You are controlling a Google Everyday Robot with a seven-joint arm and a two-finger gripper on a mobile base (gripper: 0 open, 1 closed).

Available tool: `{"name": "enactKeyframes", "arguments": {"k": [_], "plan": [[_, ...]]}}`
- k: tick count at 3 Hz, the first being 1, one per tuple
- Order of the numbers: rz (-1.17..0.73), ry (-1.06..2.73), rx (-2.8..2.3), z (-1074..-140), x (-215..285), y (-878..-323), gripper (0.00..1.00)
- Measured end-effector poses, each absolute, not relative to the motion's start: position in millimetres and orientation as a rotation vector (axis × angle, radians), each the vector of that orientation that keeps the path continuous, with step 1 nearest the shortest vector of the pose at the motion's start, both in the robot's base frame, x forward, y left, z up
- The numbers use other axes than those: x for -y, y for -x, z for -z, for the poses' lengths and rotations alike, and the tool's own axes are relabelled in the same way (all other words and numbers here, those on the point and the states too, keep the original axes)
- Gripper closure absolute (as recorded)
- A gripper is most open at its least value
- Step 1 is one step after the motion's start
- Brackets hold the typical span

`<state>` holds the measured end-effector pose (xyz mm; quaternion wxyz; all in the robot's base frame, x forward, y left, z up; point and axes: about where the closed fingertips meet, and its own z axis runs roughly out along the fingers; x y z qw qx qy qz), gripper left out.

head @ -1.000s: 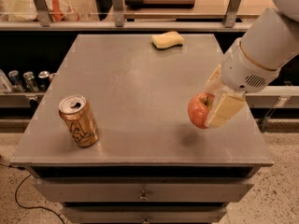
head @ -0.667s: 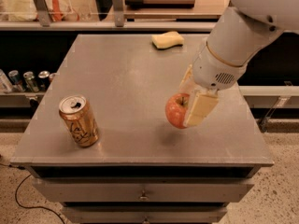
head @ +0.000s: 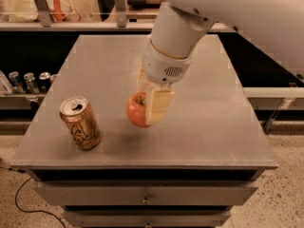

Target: Move apple near orange can

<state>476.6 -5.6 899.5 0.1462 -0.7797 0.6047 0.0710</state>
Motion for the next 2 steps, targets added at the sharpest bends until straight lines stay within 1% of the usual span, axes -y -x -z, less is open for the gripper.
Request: {"name": "enactKeyframes", "arguments": {"k": [1, 2], "plan": [[-0.207, 2.308, -1.657, -899.1, -25.9, -487.6, 1.00], [-0.216, 2.327, -1.616, -895.0, -43.4, -495.2, 0.82]]}}
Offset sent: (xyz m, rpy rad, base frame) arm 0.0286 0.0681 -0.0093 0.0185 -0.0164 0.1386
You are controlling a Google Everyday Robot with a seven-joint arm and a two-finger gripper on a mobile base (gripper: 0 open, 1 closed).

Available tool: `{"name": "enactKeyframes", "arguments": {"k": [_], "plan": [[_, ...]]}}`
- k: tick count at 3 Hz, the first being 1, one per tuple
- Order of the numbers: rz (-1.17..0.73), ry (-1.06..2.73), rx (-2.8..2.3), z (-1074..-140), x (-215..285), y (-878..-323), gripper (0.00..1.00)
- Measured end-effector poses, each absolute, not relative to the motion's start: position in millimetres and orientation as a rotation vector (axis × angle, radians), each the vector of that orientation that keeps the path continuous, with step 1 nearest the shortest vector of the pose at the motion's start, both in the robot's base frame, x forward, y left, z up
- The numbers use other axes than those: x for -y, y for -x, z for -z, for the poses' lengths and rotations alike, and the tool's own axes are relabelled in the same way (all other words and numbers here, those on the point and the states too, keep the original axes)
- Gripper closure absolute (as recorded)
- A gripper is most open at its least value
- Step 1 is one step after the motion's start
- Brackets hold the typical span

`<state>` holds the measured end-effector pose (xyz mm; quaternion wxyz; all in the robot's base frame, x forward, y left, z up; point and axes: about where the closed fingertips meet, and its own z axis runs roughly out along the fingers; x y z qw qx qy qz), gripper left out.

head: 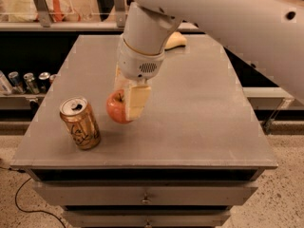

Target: Move apple near orange can

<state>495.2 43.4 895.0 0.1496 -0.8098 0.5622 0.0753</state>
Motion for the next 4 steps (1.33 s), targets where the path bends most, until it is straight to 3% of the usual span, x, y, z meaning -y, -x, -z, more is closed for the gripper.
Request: {"name": "enactKeyframes", "arguments": {"k": [3, 4], "plan": [[-0.299, 2.367, -1.560, -876.4, -69.2, -492.4, 0.12], [-0.336, 2.385, -1.545, -870.4, -72.9, -490.9, 0.00]]}}
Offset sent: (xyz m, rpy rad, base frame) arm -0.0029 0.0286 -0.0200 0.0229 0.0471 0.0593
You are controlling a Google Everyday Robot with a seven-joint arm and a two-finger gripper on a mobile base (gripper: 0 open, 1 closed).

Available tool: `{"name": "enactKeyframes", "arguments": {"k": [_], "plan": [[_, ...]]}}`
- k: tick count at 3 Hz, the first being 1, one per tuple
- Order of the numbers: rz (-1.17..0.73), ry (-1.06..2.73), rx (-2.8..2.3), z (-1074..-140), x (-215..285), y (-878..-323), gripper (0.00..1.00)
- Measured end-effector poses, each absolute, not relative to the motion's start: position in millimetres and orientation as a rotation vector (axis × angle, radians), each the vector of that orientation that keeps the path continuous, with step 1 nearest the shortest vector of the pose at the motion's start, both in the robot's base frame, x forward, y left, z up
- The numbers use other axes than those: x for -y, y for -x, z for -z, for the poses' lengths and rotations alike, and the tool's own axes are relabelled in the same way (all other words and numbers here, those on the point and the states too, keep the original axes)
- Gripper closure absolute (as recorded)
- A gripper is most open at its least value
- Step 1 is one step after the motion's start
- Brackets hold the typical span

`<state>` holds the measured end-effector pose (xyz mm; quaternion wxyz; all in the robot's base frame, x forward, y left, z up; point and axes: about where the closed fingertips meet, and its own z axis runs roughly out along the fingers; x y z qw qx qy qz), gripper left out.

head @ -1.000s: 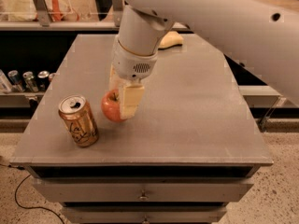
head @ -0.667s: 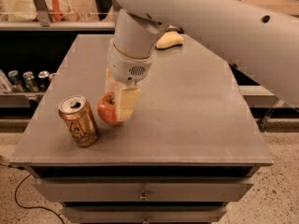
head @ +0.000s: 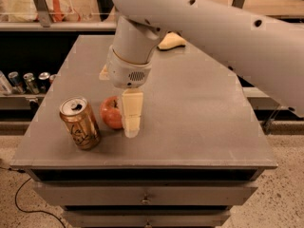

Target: Move apple near orange can

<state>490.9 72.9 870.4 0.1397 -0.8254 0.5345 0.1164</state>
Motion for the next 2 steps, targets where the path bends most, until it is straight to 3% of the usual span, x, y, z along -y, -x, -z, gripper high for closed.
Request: {"name": "enactKeyframes", "arguments": {"k": [2], "plan": [[-0.290, 2.361, -1.574, -883.1, -54.5, -505.6, 0.00]]}}
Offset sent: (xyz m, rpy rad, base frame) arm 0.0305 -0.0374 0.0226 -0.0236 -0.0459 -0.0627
